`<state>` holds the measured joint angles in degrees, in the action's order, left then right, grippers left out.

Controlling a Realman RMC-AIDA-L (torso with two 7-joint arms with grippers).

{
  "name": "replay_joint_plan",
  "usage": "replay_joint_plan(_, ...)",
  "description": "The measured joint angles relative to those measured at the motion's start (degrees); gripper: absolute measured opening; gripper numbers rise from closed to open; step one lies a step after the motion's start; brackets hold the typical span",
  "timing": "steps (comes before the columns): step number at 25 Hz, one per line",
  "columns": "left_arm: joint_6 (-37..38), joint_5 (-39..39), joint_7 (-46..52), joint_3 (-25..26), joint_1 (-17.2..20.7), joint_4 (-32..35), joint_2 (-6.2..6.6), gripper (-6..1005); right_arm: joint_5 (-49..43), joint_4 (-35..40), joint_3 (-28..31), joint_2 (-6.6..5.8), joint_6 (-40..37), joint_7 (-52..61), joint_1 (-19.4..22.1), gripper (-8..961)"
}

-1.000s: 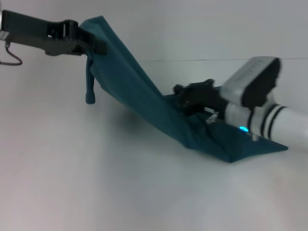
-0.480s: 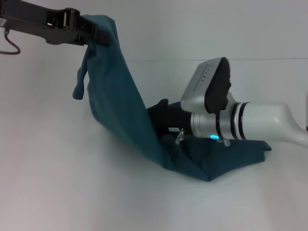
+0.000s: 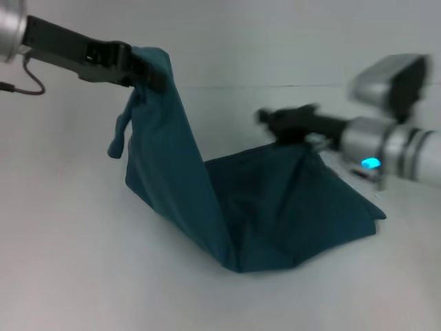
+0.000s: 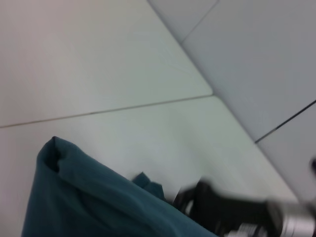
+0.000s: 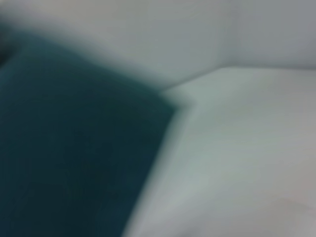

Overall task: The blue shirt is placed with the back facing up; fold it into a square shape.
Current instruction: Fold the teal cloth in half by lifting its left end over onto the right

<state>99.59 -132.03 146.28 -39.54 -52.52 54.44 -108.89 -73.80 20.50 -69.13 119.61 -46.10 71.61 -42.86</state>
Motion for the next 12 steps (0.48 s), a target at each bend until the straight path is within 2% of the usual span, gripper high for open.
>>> replay_joint_plan(1,-0.4,0.0,0.0,-1.0,-0.3,-0.2,-0.01,155,-0.4,6.3,0.1,-0.21,1.2,3.4,4.5,-1)
replay_joint_plan(3,-1.4,0.0,0.2,-3.3,-1.5,-1.0,-0.07,158,-1.0,13.8,0.3,-0.6,2.0,7.1,9.7,-1)
replay_joint_plan(5,-2.3,-0.1,0.5,-4.9,-3.0,-2.3,-0.09,162,-2.1,20.6,1.2,-1.56,2.1,11.5,15.2,-1)
replay_joint_plan(9,-4.2,-0.1,1.4,-8.4,-6.6,-5.3,-0.1,169,-4.8,26.3,4.4,-3.35,0.4,17.1,20.8,-1)
replay_joint_plan(12,-6.0,-0.2,2.6,-11.8,-9.6,-7.4,-0.29,174,-8.6,27.6,10.0,-3.9,-2.9,19.6,22.7,-2)
